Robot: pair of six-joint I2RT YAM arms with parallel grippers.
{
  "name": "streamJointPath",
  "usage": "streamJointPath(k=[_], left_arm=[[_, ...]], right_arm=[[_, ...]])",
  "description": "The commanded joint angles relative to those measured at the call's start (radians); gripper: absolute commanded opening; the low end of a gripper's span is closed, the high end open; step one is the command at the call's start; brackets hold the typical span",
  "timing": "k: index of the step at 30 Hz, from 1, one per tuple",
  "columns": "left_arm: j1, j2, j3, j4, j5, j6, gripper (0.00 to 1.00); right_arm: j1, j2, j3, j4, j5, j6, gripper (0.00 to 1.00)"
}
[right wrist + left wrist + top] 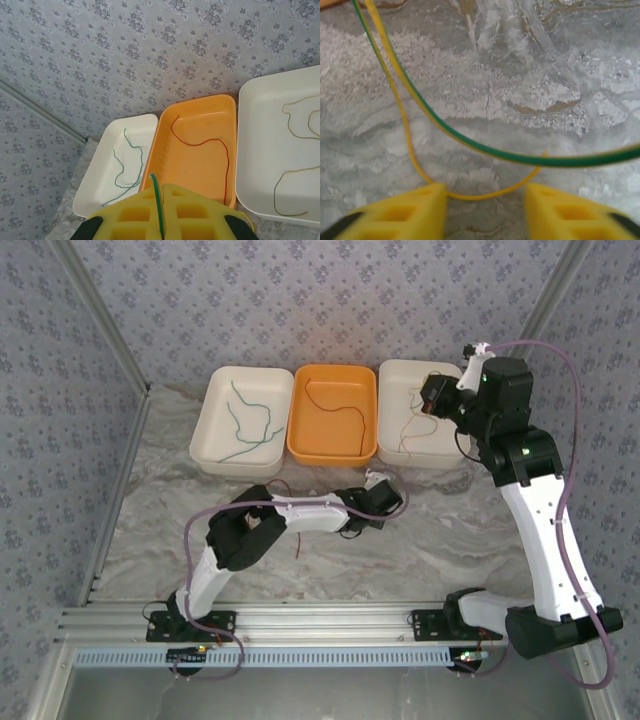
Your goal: Untangle the cables
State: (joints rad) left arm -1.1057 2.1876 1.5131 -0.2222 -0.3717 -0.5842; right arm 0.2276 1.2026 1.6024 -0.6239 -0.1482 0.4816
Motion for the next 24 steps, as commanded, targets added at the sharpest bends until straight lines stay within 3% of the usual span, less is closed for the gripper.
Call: streamJointPath(k=[1, 2, 9, 14, 24], left_arm=[[0.001, 0.021, 0.003, -0.046, -0.046, -0.012, 0.07], [0.001, 0.006, -0.017, -0.029, -0.049, -0.020, 0.00], [0.004, -0.153, -0.116, 0.190, 0.079, 0.024, 0.00], [0.039, -0.174, -0.059, 0.245, 0.265, 0.036, 0.00], [0.092, -0.099, 0.111, 0.278, 0.435, 0.004, 0.00]], right_arm=[[-0.021, 0.009, 0.049, 0.018, -0.029, 0.006, 0.00], [-0.032, 0.017, 0.066, 0.031, -0.039, 0.002, 0.00], [-0.079, 0.085, 0.212, 0.133, -0.097, -0.037, 0.00], [-0.117, 0.193, 0.363, 0.159, -0.092, -0.038, 0.00], [-0.201, 0.374, 0.458, 0.352, -0.140, 0.006, 0.00]])
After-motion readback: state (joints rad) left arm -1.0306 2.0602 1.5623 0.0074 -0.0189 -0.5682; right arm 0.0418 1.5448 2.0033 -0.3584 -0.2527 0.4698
